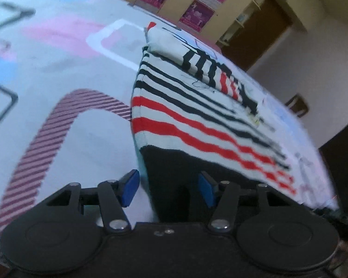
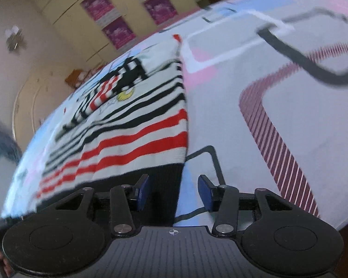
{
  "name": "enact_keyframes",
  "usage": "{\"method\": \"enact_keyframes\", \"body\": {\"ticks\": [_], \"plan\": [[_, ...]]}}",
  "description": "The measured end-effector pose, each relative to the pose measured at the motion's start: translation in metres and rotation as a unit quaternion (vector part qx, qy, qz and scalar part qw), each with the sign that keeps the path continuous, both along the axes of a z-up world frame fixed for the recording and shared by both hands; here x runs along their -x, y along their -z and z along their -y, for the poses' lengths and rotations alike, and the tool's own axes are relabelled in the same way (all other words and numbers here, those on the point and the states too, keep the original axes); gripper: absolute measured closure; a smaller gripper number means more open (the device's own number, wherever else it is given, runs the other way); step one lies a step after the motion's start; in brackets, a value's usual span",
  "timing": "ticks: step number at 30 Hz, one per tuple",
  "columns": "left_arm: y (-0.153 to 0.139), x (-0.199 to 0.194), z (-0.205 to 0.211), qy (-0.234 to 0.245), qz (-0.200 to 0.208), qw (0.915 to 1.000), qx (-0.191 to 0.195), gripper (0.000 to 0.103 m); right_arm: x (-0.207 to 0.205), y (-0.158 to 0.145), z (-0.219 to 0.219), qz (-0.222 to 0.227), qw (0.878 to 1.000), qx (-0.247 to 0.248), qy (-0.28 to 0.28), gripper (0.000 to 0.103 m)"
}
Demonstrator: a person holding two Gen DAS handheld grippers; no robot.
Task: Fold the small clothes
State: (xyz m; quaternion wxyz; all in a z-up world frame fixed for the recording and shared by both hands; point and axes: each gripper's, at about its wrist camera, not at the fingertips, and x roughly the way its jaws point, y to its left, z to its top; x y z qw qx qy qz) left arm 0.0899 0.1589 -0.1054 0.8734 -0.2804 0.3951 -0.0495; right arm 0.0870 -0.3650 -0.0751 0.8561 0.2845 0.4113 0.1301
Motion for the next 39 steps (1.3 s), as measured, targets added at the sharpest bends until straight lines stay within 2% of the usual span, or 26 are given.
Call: {"method": "enact_keyframes", "body": {"ticks": [3,4,5,8,10,12,14,15,16,18,20,21,23,25,26,27,28,29,33,35,39], "plan": [[0.009,-0.006,-0.002,0.010,0.003,0.9986,0.051,0.052,-0.011,0.008,0.010,-0.019,0.998,-0.061,0.014,0.056],[0.011,-0.008,-0.001,0.018,0.006,0.9980,0.060,0.059,-0.014,0.010,0.012,-0.027,0.996,-0.084,0.011,0.056],[0.014,-0.009,0.002,0.025,0.003,0.9977,0.063,0.061,-0.015,0.011,0.013,-0.034,0.994,-0.099,0.007,0.056],[0.017,-0.004,0.006,0.037,0.004,0.9963,0.077,0.061,-0.008,0.010,0.009,-0.040,0.993,-0.107,-0.022,0.057],[0.021,0.002,0.005,0.039,0.007,0.9946,0.096,0.061,0.002,0.010,0.010,-0.041,0.993,-0.108,-0.027,0.062],[0.024,0.002,0.002,0.035,0.010,0.9934,0.109,0.061,0.005,0.013,0.014,-0.047,0.989,-0.136,-0.028,0.062],[0.027,-0.003,-0.002,0.024,0.009,0.9918,0.125,0.062,0.001,0.015,0.014,-0.050,0.987,-0.147,-0.033,0.068],[0.028,-0.007,-0.002,0.023,0.010,0.9913,0.129,0.062,-0.001,0.017,0.014,-0.053,0.987,-0.151,-0.033,0.080],[0.028,-0.011,-0.001,0.023,0.011,0.9915,0.128,0.063,-0.004,0.020,0.014,-0.057,0.985,-0.157,-0.034,0.086],[0.028,-0.015,0.001,0.025,0.013,0.9915,0.127,0.066,-0.006,0.025,0.012,-0.057,0.984,-0.163,-0.035,0.093],[0.025,-0.013,0.004,0.021,0.016,0.9944,0.102,0.097,-0.004,0.023,0.011,-0.050,0.986,-0.157,-0.037,0.098],[0.019,-0.006,0.002,0.007,0.035,0.9950,0.093,0.097,-0.002,0.019,0.010,-0.037,0.987,-0.150,-0.035,0.098],[0.007,0.007,-0.002,-0.012,0.076,0.9921,0.099,0.097,0.006,0.004,0.016,0.002,0.987,-0.155,-0.032,0.099],[0.003,0.011,-0.003,-0.013,0.076,0.9937,0.081,0.097,0.011,-0.007,0.022,0.031,0.987,-0.154,-0.032,0.099],[0.008,0.007,-0.001,-0.010,0.057,0.9965,0.061,0.097,0.011,-0.009,0.022,0.036,0.989,-0.139,-0.032,0.099],[0.018,0.001,0.000,-0.011,0.023,0.9988,0.042,0.097,0.008,-0.005,0.019,0.026,0.993,-0.110,-0.035,0.099],[0.026,-0.002,-0.001,-0.016,0.011,0.9988,0.045,0.097,0.002,0.005,0.014,-0.004,0.996,-0.078,-0.043,0.099],[0.027,-0.001,-0.003,-0.026,0.017,0.9977,0.060,0.097,-0.003,0.014,0.010,-0.029,0.997,-0.060,-0.047,0.099],[0.017,-0.001,0.001,-0.030,0.023,0.9978,0.054,0.097,0.000,-0.003,0.016,0.005,0.995,-0.095,-0.034,0.099],[0.011,-0.001,0.001,-0.038,0.029,0.9973,0.055,0.097,-0.003,-0.013,0.017,0.018,0.995,-0.093,-0.038,0.099],[-0.014,-0.007,-0.002,-0.051,0.068,0.9941,0.068,0.097,-0.015,-0.041,0.017,0.054,0.993,-0.098,-0.041,0.099]]}}
